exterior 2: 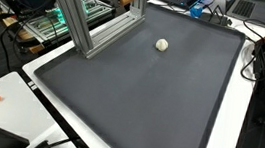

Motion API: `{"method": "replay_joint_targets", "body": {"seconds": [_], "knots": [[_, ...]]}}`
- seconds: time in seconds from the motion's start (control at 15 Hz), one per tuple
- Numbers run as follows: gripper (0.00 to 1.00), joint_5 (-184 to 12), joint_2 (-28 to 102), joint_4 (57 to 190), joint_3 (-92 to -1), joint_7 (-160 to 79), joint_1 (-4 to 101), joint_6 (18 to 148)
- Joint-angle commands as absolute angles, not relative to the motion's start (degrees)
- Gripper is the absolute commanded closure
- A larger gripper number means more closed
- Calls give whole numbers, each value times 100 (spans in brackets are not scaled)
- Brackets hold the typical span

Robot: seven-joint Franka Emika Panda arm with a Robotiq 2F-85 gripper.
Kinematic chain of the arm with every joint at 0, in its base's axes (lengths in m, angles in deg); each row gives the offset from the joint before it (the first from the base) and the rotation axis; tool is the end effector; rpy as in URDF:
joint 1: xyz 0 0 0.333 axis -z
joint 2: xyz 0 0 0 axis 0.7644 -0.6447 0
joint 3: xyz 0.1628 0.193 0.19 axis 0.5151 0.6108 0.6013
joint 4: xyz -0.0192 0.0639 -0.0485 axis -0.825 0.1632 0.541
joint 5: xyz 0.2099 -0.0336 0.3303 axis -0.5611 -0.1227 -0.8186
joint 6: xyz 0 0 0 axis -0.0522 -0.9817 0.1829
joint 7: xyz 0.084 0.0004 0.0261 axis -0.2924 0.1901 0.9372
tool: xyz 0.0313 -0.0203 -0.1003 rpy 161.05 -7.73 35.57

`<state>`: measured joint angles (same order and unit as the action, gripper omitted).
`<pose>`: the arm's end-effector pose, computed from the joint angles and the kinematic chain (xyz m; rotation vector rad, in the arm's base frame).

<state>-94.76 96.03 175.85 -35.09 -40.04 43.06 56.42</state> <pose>0.3240 0.0961 0.5229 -3.1097 -0.1828 -0.1511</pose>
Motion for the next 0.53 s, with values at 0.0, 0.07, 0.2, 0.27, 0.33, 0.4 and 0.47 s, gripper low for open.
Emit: {"method": "replay_joint_targets", "body": {"seconds": [0.0,0.07,0.2,0.27,0.33,0.4,0.47], "knots": [[0,-9720,9977,17891,-3417,-4268,4182,5448],[0,-9766,10010,17925,-3392,-4324,4165,5431],[0,-9829,10038,17951,-3334,-4432,4152,5339],[0,-9857,10048,17970,-3318,-4455,4142,5317],[0,-9894,10069,18012,-3300,-4491,4133,5354],[0,-9911,10090,18058,-3283,-4503,4121,5424],[0,-9937,10104,18098,-3284,-4473,4101,5489]]}}
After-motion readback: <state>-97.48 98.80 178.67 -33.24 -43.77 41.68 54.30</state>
